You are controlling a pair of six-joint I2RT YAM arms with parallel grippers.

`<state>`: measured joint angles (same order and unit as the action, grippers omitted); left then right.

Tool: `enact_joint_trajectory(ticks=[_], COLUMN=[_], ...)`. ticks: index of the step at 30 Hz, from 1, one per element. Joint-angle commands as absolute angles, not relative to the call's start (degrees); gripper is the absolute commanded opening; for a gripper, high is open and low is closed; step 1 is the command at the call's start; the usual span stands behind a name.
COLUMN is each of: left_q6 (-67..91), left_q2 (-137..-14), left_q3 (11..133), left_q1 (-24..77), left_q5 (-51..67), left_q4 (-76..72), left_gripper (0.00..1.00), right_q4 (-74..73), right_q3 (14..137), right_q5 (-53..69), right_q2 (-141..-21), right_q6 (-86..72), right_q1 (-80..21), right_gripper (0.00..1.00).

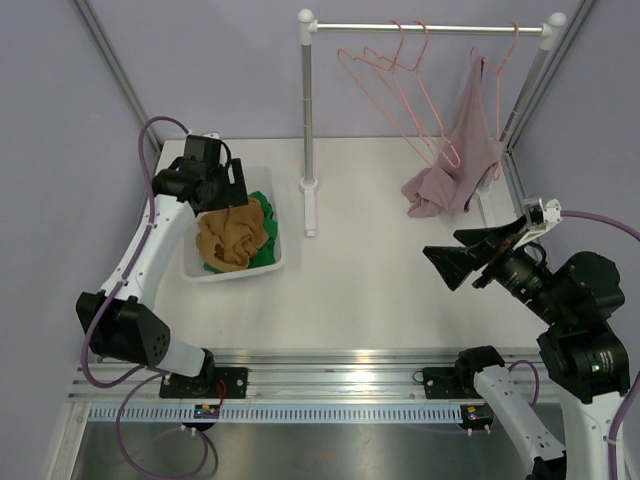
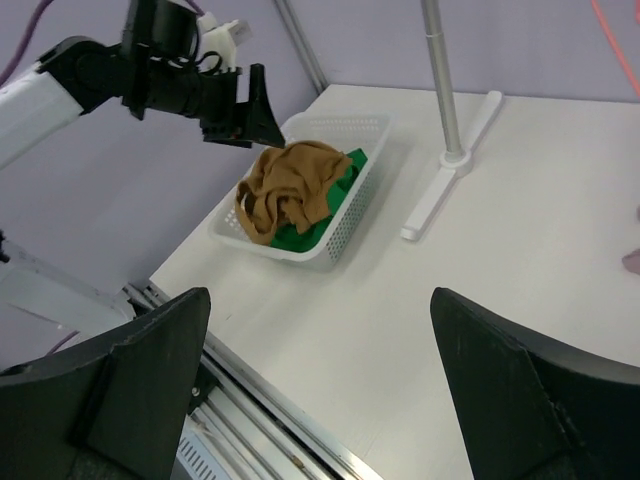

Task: Remove the tank top from the hanger

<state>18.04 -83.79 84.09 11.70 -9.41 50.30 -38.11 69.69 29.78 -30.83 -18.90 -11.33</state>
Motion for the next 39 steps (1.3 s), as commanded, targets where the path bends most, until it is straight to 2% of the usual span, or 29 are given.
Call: enact_joint_trajectory(ticks=[1, 3, 9, 13, 17, 22, 31, 39], left_q6=[18.5, 18.5, 17.0, 15.4, 14.6, 12.6, 13.9, 12.9], left_q2=[-78.2, -75.9, -57.7, -46.3, -36.9, -26.5, -16.1, -14.1], left_q3=[85.0, 85.4, 80.1, 76.6, 76.3, 71.4, 65.5, 62.7], left_q1=[11.3, 11.3, 11.4, 11.5, 11.4, 11.5, 11.6, 11.6], left_q5=[-8.4, -9.7, -10.5, -16.0, -22.4, -18.6, -16.0, -11.6], left_q4=[47.7, 49.0, 49.9, 53.3, 57.9, 57.8, 59.6, 57.8], left_gripper=[0.84, 0.99, 0.99, 0.99, 0.99, 0.99, 0.99, 0.99], right_q4=[-40.9, -44.4, -53.2, -56.8, -57.9, -58.4, -56.4, -57.7], right_q3=[71.1, 72.0, 74.8, 76.6, 76.6, 75.9, 70.0, 70.7], right_q5=[21.8, 16.9, 8.5, 6.1, -2.4, -4.0, -3.3, -4.0], right_q2=[-33.7, -35.2, -38.9, -39.9, -39.0, -35.6, -28.0, -28.1], right_q6=[-18.9, -18.3, -13.6, -10.5, -10.0, -9.2, -9.0, -9.1], right_q1=[-11.2, -11.2, -11.2, -11.3, -11.2, -11.2, -11.7, -11.8], right_gripper=[0.99, 1.00, 0.99, 1.00, 1.00, 1.00, 1.00, 1.00])
